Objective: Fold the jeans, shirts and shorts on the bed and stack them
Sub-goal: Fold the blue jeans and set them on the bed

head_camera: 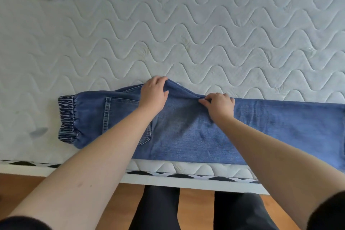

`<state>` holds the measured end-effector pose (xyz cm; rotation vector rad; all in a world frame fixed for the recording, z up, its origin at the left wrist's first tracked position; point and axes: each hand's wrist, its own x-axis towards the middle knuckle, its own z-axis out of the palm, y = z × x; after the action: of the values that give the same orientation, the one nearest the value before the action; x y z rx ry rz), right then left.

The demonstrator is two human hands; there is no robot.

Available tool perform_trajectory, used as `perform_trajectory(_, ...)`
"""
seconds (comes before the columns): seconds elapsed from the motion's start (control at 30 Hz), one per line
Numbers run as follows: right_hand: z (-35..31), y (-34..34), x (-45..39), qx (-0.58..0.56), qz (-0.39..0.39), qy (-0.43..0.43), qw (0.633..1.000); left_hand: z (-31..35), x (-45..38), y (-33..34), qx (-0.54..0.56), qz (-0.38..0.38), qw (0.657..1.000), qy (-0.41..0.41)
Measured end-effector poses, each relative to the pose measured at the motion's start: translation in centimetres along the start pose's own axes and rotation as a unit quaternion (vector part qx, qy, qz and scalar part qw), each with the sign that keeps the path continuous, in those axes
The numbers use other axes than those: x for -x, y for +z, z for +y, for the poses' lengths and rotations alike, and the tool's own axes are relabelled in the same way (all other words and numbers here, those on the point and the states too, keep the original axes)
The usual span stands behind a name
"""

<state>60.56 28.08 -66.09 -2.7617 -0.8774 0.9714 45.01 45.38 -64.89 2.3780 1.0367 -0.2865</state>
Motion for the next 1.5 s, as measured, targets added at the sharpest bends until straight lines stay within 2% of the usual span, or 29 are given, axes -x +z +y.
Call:
perform_trajectory(0.23,0.4,0.8,-1.1,-0.007,0.034,-0.043,0.998,-1.3,-4.0,0.0,-0.070,-0.075,0.992,-0.076)
perform_trajectory(0.33,0.6,0.7,-1.1,0.007,0.057,-0.044,0.997,-1.5,-4.6,-0.4,-0.045,-0.079,0.991,-0.093)
perform_trajectory(0.43,0.4,0.4,-0.3,0.026,0.055,-0.080,0.995,-1.4,-3.8,-1.2,0.037,-0.061,0.995,-0.075)
perform_trajectory(0.5,0.0,0.6,1.2,0.016,0.048,-0.100,0.994,-1.3,-2.4,-1.9,0.053,-0.053,0.996,-0.056)
perform_trajectory(0.6,-0.2,1.6,4.1,-0.053,0.028,-0.149,0.987,-1.0,0.0,-2.5,-0.004,-0.027,1.000,-0.014)
perform_trajectory(0.67,0.2,2.4,5.2,-0.080,-0.033,-0.170,0.982,-0.8,1.8,-2.5,-0.028,0.005,0.999,0.023)
perform_trajectory(0.77,0.9,3.0,5.6,-0.128,-0.089,-0.113,0.981,-1.1,4.9,-1.9,-0.045,0.056,0.992,0.104)
perform_trajectory(0.87,1.0,2.9,5.2,-0.243,-0.090,-0.012,0.966,-1.9,7.9,0.2,-0.097,0.125,0.976,0.150)
perform_trajectory(0.93,1.0,2.7,4.6,-0.294,-0.091,0.033,0.951,-2.5,9.2,1.7,-0.131,0.142,0.966,0.170)
perform_trajectory(1.03,1.2,2.4,3.7,-0.343,-0.075,0.089,0.932,-3.1,10.2,3.8,-0.146,0.105,0.971,0.158)
perform_trajectory(1.1,1.3,2.3,3.2,-0.358,-0.057,0.117,0.925,-3.2,10.2,4.7,-0.171,0.048,0.976,0.130)
perform_trajectory(1.2,0.7,2.3,3.9,-0.315,-0.003,0.130,0.940,-3.5,9.9,5.5,-0.159,-0.041,0.981,0.106)
perform_trajectory(1.27,-0.2,2.7,5.0,-0.262,0.041,0.099,0.959,-3.7,9.5,5.3,-0.091,-0.035,0.991,0.088)
perform_trajectory(1.37,-2.5,3.2,6.5,-0.231,0.055,0.004,0.971,-4.2,8.4,3.8,-0.001,-0.007,0.999,0.053)
perform_trajectory(1.5,-6.0,4.2,6.9,-0.164,0.101,-0.141,0.971,-5.1,7.1,2.4,-0.046,0.066,0.996,0.039)
